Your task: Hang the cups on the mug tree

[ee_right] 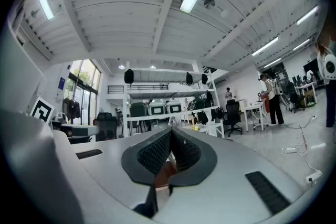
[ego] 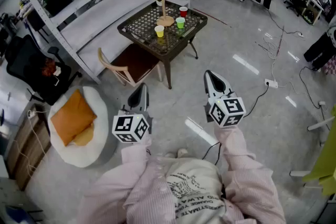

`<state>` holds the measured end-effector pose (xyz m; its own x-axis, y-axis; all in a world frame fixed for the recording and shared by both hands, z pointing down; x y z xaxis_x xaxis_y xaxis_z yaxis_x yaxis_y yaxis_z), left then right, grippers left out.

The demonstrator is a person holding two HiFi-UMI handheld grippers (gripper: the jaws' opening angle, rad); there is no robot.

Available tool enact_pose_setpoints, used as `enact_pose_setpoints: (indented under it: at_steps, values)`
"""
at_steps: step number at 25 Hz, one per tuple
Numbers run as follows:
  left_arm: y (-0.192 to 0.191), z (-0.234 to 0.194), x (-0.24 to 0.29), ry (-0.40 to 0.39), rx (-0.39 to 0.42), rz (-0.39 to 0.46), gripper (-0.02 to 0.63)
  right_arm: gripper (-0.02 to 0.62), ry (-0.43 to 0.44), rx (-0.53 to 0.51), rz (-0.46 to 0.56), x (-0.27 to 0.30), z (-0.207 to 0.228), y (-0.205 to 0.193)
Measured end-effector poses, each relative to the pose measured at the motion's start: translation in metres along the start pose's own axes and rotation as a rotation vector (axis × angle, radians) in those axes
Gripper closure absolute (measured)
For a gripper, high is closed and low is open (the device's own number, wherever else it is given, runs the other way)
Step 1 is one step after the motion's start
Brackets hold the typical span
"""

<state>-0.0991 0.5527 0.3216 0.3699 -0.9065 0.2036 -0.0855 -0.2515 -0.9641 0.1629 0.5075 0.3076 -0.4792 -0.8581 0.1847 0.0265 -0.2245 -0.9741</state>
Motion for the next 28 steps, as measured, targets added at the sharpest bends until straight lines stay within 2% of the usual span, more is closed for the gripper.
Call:
enact_pose_setpoints:
  at_steps: [13, 17, 23, 24, 25, 28]
  values:
    - [0.001, -0.006, 0.006, 0.020, -0.015, 0.003, 0.607, 0.598, 0.017, -0.024, 0.011, 0.013, 0.002, 0.004]
    - [0.003, -0.007, 0.010, 0.024, -0.007, 0.001, 0.607, 0.597, 0.057, -0.047, 0.041, 0.017, 0.002, 0.007]
    - [0.001, -0.010, 0.014, 0.037, -0.008, -0.003, 0.607, 0.592, 0.103, -0.059, 0.024, 0.026, 0.002, 0.004]
    - [0.000, -0.009, 0.014, 0.040, -0.009, -0.004, 0.607, 0.574, 0.109, -0.055, 0.025, 0.027, 0.002, 0.003]
    - [-0.001, -0.009, 0.015, 0.043, -0.010, -0.005, 0.607, 0.506, 0.117, -0.047, 0.030, 0.028, 0.003, 0.002]
    - [-0.003, -0.009, 0.017, 0.050, -0.015, -0.009, 0.607, 0.390, 0.124, -0.030, 0.049, 0.033, 0.006, 0.001]
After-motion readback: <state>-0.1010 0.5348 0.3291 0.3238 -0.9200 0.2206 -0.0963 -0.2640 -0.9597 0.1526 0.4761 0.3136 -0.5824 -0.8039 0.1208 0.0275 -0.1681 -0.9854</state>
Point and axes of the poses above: the fingertips, and each gripper's own axes: x forward along the fingers, z to its right, y out of its top, the point moved 4 cm from there along -x, backward along the fingers, and after that the axes turned 12 degrees about -z, right-handed, at the moved point
